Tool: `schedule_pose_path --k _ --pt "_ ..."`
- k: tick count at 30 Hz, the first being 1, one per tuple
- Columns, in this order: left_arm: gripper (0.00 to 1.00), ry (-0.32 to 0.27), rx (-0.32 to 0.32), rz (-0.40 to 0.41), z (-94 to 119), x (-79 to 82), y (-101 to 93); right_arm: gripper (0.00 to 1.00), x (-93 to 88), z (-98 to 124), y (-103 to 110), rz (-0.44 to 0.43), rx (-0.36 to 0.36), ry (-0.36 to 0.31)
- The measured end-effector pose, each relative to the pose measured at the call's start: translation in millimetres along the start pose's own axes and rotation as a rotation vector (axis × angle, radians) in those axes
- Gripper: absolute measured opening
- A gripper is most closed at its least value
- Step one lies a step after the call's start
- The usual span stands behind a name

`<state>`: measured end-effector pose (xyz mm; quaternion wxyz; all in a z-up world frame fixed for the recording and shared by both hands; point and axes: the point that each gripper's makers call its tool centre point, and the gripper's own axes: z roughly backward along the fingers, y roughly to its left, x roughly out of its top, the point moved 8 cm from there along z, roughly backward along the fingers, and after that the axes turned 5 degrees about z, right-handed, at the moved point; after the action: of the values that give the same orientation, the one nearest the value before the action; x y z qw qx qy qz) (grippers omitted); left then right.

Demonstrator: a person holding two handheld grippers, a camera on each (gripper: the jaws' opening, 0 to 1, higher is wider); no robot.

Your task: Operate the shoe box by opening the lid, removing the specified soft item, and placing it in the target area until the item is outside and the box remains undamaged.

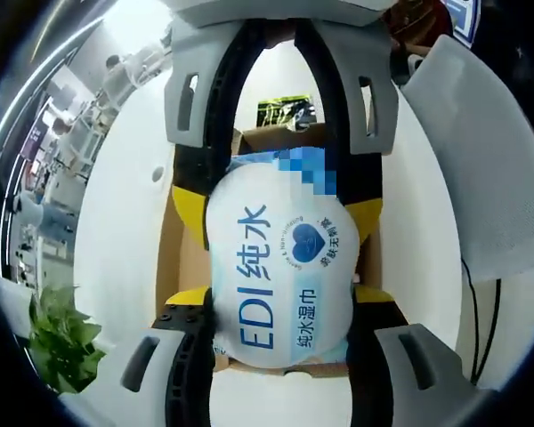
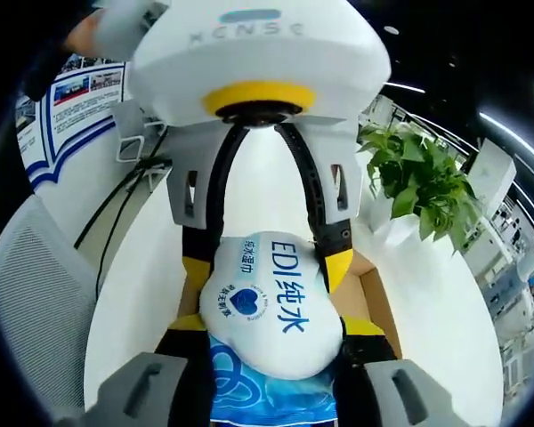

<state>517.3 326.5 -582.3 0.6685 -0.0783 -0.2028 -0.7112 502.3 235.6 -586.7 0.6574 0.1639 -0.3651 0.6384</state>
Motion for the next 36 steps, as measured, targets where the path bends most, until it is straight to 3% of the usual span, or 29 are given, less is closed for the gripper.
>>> schedule_pose_path --k 36 --pt "0.59 -0.026 -0.051 -0.065 -31 103.4 -7.0 0.48 -65.9 84 0 -0.055 -0.045 0.033"
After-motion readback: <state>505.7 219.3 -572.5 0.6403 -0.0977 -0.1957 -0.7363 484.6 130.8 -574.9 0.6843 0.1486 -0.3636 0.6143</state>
